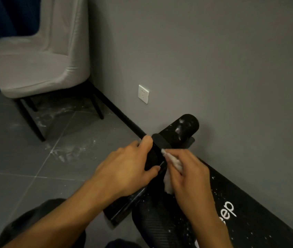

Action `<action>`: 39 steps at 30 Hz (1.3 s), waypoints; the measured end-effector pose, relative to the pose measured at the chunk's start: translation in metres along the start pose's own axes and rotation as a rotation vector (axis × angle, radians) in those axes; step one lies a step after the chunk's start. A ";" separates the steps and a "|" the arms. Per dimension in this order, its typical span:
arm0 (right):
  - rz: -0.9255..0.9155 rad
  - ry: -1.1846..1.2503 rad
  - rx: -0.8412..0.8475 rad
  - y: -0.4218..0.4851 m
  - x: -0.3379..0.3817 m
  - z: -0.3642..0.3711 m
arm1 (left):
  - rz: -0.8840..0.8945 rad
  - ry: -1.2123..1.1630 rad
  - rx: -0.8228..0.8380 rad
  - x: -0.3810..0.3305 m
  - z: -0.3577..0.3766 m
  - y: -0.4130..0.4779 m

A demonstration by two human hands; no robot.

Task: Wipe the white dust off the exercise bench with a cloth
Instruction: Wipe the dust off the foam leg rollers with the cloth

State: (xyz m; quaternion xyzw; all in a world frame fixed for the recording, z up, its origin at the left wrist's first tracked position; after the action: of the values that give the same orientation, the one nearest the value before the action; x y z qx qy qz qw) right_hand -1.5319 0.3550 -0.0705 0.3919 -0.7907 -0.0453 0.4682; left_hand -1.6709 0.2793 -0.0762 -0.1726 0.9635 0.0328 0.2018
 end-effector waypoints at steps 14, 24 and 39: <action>-0.036 -0.044 0.062 0.020 0.007 0.020 | -0.071 0.025 -0.043 0.000 0.001 0.001; 0.004 -0.203 0.040 0.009 0.011 0.012 | -0.052 -0.070 0.025 0.003 -0.002 0.001; 0.177 0.037 -0.112 0.050 -0.041 -0.004 | 0.071 0.066 0.251 -0.028 -0.002 0.086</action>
State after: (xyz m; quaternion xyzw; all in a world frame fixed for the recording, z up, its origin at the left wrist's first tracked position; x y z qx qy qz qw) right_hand -1.5474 0.4177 -0.0750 0.2942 -0.8097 -0.0407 0.5061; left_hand -1.6770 0.3684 -0.0631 -0.1129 0.9716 -0.0866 0.1889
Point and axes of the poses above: each hand's wrist, its own y-axis towards the middle knuckle, its own z-axis out of the palm, x = y × z, the point moved 6 cm from there along y, towards the middle knuckle, and after that the axes turned 1 degree about -x, right-handed, at the moved point
